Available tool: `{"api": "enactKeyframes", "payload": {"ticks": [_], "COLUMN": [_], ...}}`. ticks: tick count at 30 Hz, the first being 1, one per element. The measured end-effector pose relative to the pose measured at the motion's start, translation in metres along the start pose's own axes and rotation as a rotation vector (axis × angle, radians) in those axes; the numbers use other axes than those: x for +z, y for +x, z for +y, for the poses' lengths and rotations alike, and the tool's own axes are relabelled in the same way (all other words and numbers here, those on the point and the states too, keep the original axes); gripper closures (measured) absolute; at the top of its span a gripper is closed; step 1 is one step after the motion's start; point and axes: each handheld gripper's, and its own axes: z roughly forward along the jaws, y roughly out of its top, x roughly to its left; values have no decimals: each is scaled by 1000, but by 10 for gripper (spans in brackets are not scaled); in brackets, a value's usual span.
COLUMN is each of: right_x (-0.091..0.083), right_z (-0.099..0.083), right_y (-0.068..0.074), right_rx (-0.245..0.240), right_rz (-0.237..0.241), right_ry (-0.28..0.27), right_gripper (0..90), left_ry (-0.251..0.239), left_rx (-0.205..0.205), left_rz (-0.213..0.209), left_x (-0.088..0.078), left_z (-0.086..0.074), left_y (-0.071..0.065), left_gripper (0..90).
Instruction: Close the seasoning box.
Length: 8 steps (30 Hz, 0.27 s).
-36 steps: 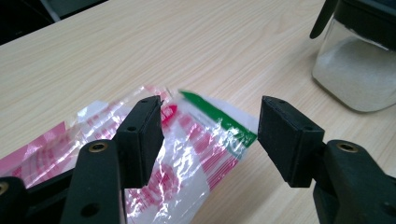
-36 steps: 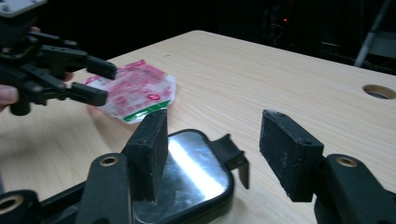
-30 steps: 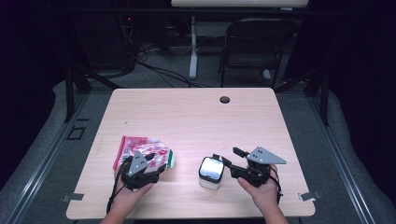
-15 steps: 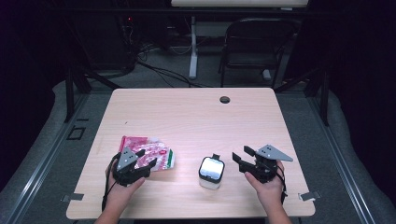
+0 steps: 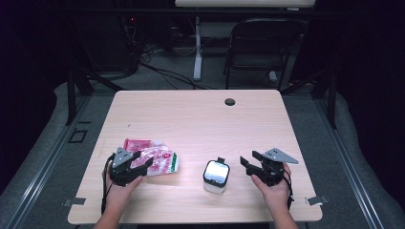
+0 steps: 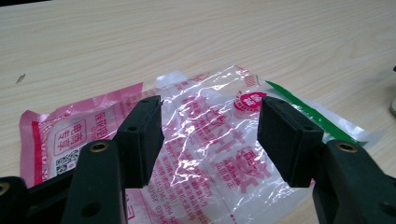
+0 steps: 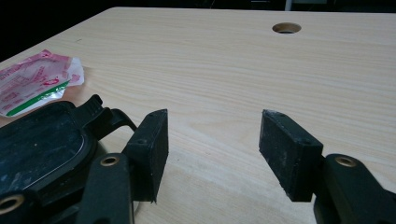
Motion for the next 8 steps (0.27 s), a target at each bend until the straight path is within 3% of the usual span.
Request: {"api": "enactKeyframes", "payload": {"ticks": [8], "right_x": [0], "right_z": [0], "right_y": [-3], "right_rx": [12], "right_rz": [-11], "right_ry": [-1], "right_gripper": [422], "left_ry": [-2], "left_rx": [-4], "left_rz": [16], "left_x": [-1], "left_z": [-1], "left_y": [2], "left_gripper": [405]}}
